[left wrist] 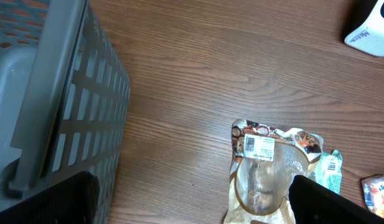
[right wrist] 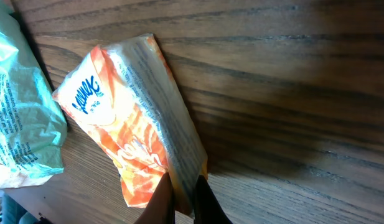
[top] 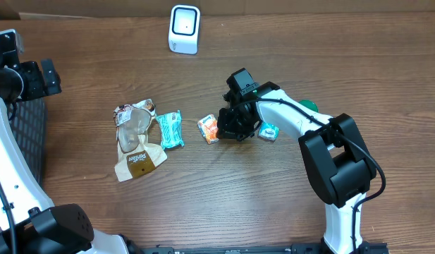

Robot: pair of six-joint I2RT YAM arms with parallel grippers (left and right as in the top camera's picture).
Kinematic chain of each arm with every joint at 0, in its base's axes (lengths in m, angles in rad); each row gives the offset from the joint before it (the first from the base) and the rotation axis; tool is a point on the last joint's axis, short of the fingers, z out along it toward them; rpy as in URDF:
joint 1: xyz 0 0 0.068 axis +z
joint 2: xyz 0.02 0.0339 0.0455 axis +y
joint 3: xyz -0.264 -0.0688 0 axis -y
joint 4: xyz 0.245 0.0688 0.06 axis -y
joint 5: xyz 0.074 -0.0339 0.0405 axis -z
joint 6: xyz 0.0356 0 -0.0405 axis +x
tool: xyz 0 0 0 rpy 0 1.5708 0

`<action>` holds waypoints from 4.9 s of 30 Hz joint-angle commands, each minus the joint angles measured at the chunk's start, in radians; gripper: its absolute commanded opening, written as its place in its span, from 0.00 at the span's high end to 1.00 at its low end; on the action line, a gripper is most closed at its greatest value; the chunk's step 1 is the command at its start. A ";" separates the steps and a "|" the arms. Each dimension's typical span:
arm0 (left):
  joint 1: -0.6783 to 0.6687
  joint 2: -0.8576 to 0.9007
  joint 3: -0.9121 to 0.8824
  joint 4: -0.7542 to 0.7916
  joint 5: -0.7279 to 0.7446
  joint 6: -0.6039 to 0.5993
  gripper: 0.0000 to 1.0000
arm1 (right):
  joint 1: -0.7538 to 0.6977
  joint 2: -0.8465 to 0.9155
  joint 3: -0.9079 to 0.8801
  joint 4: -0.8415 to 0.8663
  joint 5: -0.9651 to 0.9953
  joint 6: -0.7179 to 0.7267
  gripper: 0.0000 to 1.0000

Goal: Scan the item barcode
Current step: 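Move the right gripper to the orange tissue pack and grasp it, then lift the orange tissue pack and carry it toward the scanner, then hold the orange tissue pack in front of the white scanner, then set the orange tissue pack down beside the jar and release it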

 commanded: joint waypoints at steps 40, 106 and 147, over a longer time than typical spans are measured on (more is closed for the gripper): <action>-0.002 0.002 0.008 0.000 0.001 0.026 0.00 | -0.461 -0.480 0.024 -0.354 -1.123 -0.349 0.96; -0.002 0.002 0.008 0.000 0.001 0.026 0.00 | 0.080 0.475 0.818 0.686 0.867 -1.268 0.96; -0.002 0.002 0.008 0.000 0.001 0.026 0.00 | -0.109 -0.098 0.708 -0.735 0.315 -0.230 0.96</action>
